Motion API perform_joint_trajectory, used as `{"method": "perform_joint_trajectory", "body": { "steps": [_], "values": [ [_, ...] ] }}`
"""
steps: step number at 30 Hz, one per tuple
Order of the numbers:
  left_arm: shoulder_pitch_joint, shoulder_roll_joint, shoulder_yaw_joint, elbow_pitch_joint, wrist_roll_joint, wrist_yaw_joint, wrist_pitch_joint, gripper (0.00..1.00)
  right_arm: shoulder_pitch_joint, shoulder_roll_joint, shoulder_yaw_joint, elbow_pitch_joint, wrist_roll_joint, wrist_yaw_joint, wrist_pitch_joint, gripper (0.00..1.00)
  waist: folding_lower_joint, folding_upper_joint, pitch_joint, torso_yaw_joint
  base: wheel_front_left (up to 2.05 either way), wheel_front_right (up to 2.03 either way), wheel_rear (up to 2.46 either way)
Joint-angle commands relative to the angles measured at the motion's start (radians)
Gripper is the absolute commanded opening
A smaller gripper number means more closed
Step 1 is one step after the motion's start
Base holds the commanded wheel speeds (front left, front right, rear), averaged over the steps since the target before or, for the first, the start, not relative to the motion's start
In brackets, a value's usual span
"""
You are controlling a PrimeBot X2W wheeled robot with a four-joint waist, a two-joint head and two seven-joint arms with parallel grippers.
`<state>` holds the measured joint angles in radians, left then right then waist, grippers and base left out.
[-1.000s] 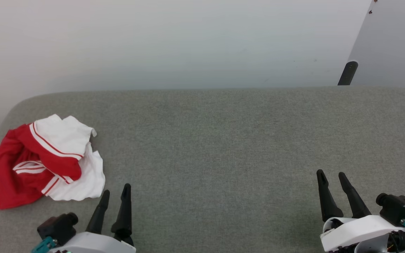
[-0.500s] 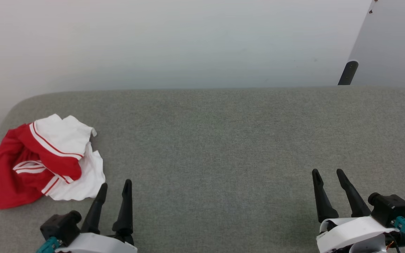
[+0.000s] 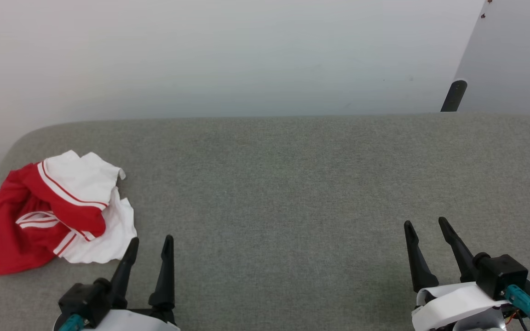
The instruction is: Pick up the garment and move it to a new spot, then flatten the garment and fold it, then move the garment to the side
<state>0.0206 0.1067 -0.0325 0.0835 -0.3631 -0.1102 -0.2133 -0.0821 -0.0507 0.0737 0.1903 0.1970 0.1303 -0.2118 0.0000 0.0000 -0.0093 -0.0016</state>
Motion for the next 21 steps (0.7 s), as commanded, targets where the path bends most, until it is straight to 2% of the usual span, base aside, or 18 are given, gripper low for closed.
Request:
{"method": "perform_joint_trajectory", "body": {
  "steps": [1,21],
  "values": [
    [0.002,0.0,0.001,-0.01,0.026,-0.006,-0.009,1.0,0.006,0.001,0.004,-0.008,-0.028,0.001,-0.012,1.0,0.0,0.0,0.0,0.0,0.0,0.0,0.0],
    [0.014,-0.008,0.004,-0.029,0.174,-0.016,-0.044,1.0,0.005,0.001,0.018,-0.008,-0.189,0.001,-0.047,1.0,0.0,0.0,-0.006,-0.001,0.0,0.0,0.0]
  ]
}}
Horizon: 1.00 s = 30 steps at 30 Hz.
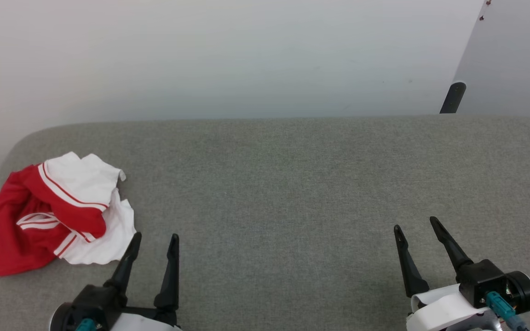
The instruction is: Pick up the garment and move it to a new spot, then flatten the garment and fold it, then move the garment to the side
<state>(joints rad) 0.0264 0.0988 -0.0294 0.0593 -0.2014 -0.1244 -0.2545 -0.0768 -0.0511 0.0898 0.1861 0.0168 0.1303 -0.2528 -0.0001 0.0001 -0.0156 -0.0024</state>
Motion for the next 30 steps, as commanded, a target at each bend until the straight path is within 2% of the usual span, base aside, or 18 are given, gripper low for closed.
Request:
{"method": "perform_joint_trajectory", "body": {
  "steps": [1,5,17,22,30],
  "values": [
    [0.008,0.0,0.0,-0.005,0.016,-0.002,-0.004,1.0,-0.001,0.001,0.003,-0.004,-0.017,0.001,-0.007,1.0,0.0001,-0.0001,0.0,0.0,0.0,0.0,0.0],
    [0.009,0.001,-0.001,-0.006,0.04,-0.005,-0.012,1.0,-0.001,0.001,0.005,-0.005,-0.048,0.001,-0.014,1.0,0.0001,-0.0001,-0.004,0.001,0.0,0.0,0.0],
    [0.02,0.007,0.01,0.006,0.011,-0.006,-0.01,1.0,0.022,0.001,0.007,-0.006,-0.053,0.001,-0.014,1.0,0.0001,-0.0001,-0.029,0.031,0.0,0.0,0.0],
    [0.02,0.014,0.031,0.016,0.007,-0.006,-0.01,1.0,0.026,0.001,0.028,-0.001,-0.05,0.001,-0.014,1.0,0.0001,-0.0001,-0.049,0.087,0.0,0.0,0.0],
    [0.026,0.036,0.08,0.031,0.0,0.011,-0.01,1.0,0.021,0.001,0.077,0.01,-0.035,0.0,-0.012,1.0,0.0001,-0.0001,-0.087,0.224,0.0,0.0,0.0]
  ]
}}
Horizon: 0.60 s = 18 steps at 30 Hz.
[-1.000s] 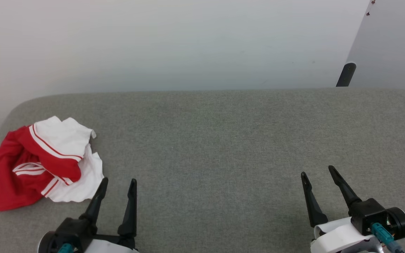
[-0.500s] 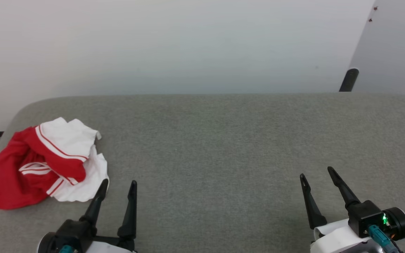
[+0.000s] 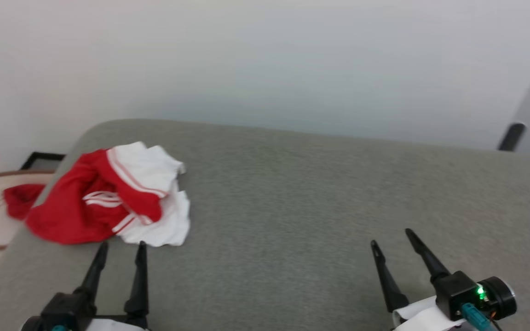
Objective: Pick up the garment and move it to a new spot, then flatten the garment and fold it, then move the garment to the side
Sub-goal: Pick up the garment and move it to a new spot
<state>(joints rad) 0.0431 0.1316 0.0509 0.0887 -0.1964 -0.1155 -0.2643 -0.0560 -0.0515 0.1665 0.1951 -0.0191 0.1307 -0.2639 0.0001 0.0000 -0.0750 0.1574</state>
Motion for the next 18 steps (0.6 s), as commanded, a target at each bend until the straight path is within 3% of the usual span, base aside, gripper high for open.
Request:
{"method": "perform_joint_trajectory", "body": {
  "steps": [1,11,18],
  "values": [
    [0.014,0.007,0.007,0.004,-0.006,0.007,0.0,1.0,-0.003,0.002,0.009,0.002,0.004,0.0,-0.001,1.0,-0.0001,0.0,-0.033,0.081,0.0,0.0,0.0],
    [0.023,0.031,0.039,0.001,-0.025,0.027,0.017,1.0,-0.015,0.002,0.054,0.012,0.038,0.0,-0.001,1.0,-0.0001,0.0,-0.057,0.234,0.0,0.0,0.0],
    [0.004,0.046,0.047,-0.007,-0.05,0.025,0.041,1.0,-0.025,0.002,0.055,0.016,0.032,0.0,-0.001,1.0,-0.0001,0.0,-0.046,0.259,0.0,0.0,0.0]
  ]
}}
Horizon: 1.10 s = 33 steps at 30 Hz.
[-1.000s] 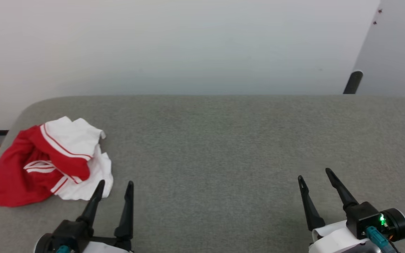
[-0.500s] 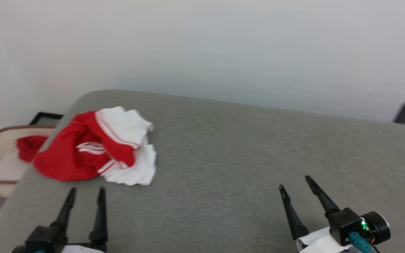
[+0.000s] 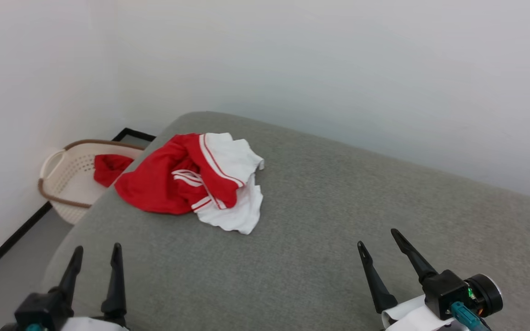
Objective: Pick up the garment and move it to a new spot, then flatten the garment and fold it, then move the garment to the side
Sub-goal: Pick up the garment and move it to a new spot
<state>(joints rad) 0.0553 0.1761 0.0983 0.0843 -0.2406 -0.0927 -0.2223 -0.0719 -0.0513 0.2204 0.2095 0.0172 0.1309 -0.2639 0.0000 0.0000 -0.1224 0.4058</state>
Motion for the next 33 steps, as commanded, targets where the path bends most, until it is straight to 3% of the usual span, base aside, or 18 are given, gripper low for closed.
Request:
{"method": "perform_joint_trajectory", "body": {
  "steps": [1,8,16,25,33],
  "values": [
    [-0.013,0.003,0.001,-0.005,-0.009,0.003,0.005,1.0,-0.015,0.001,0.002,0.001,-0.007,0.0,-0.001,1.0,0.0,0.0,0.006,0.008,0.0,0.0,0.0],
    [-0.087,0.025,0.001,-0.014,-0.072,-0.013,0.089,1.0,-0.052,0.001,-0.003,0.009,-0.036,0.0,-0.001,1.0,0.0,0.0,0.053,-0.034,0.0,0.0,0.0],
    [-0.275,0.14,0.031,0.041,-0.193,-0.029,0.291,1.0,-0.1,-0.002,-0.013,-0.002,-0.087,0.0,-0.001,1.0,0.0,0.0,0.165,-0.123,0.0,0.0,0.0],
    [-0.516,0.276,0.075,0.173,-0.347,-0.033,0.544,1.0,-0.173,-0.048,-0.016,-0.05,-0.101,0.0,-0.001,1.0,0.0,0.0,0.355,-0.255,0.0,0.0,0.0],
    [-0.676,0.355,0.086,0.299,-0.423,-0.02,0.734,1.0,-0.218,-0.08,-0.027,-0.099,-0.095,0.0,-0.001,1.0,0.0,0.0,0.503,-0.34,0.0,0.0,0.0]
  ]
}}
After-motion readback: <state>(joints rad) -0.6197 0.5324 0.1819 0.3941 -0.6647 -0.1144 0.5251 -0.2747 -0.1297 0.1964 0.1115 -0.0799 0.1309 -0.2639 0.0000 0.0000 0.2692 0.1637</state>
